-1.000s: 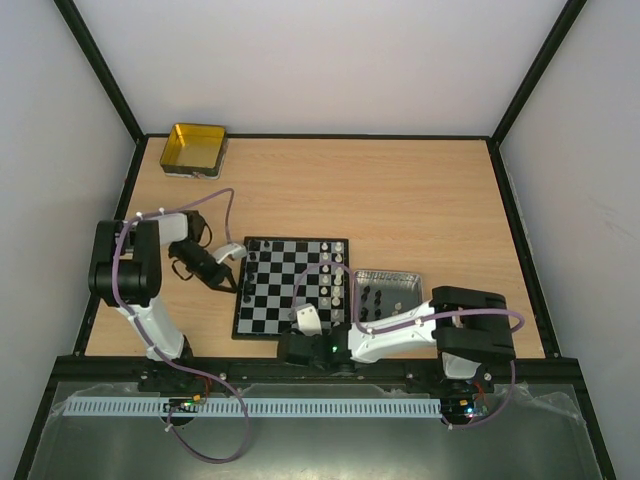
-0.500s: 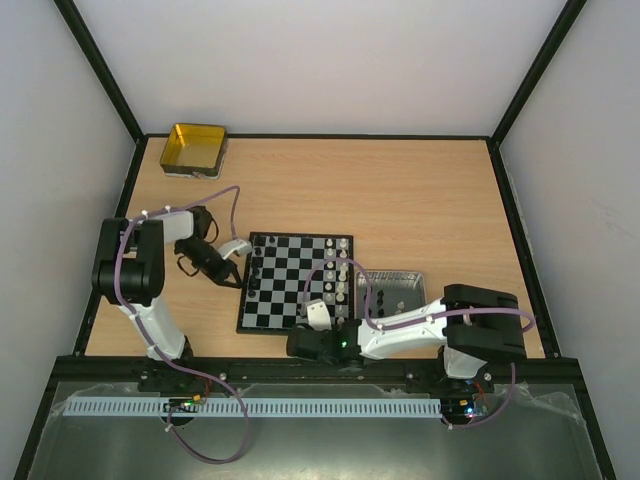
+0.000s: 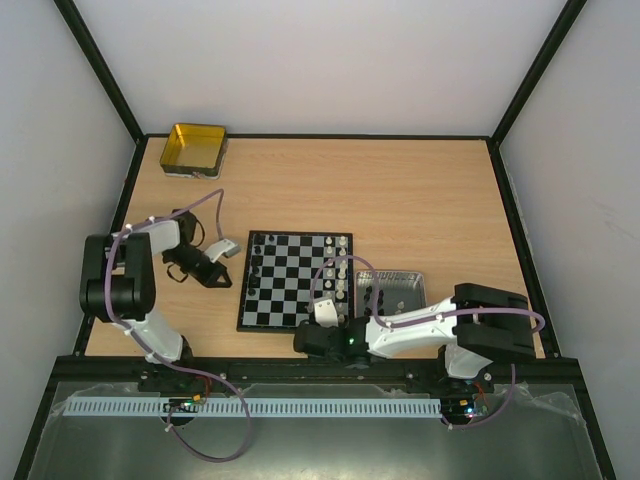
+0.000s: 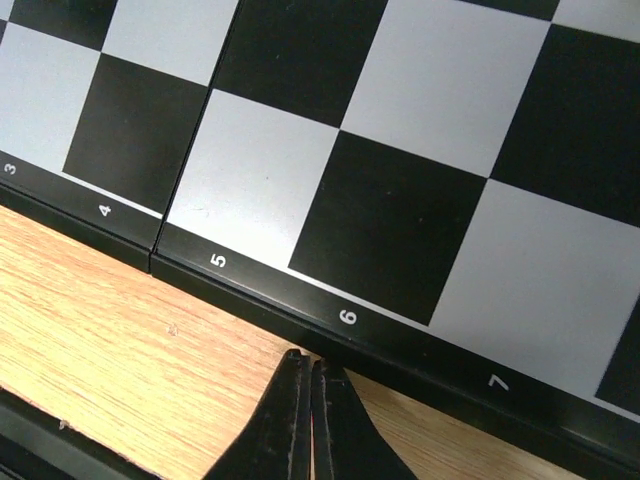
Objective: Set up the chess pieces on the board
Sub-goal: Move the chessboard to the center of the board, then move the storage box to the center of the board.
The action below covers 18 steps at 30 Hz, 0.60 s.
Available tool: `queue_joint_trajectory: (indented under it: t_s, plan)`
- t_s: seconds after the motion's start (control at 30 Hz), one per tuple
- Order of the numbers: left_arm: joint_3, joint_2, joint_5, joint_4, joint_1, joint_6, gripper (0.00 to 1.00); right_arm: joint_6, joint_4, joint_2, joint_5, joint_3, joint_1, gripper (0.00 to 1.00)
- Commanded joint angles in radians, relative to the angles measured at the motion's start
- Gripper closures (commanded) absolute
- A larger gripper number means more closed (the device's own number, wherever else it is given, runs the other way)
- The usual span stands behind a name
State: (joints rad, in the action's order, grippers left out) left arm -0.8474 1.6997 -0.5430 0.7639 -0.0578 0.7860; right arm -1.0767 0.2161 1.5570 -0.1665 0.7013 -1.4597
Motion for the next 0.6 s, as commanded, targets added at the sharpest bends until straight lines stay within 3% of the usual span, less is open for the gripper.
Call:
queue_joint_trajectory:
  t_s: [0.0,0.37,0.57]
  plan:
    - [0.028,-0.022,0.147,-0.042,-0.056,0.042,0.98,0.0,0.028,-0.032,0.001,-0.006,0.005,0.98]
    - [0.043,-0.252,0.114,0.151,-0.259,0.228,0.98,-0.093,0.177,-0.128,-0.026,0.0,-0.119,0.98]
    - [0.036,-0.394,0.088,0.241,-0.301,0.281,0.98,-0.251,0.289,-0.299,-0.063,-0.087,-0.185,0.98]
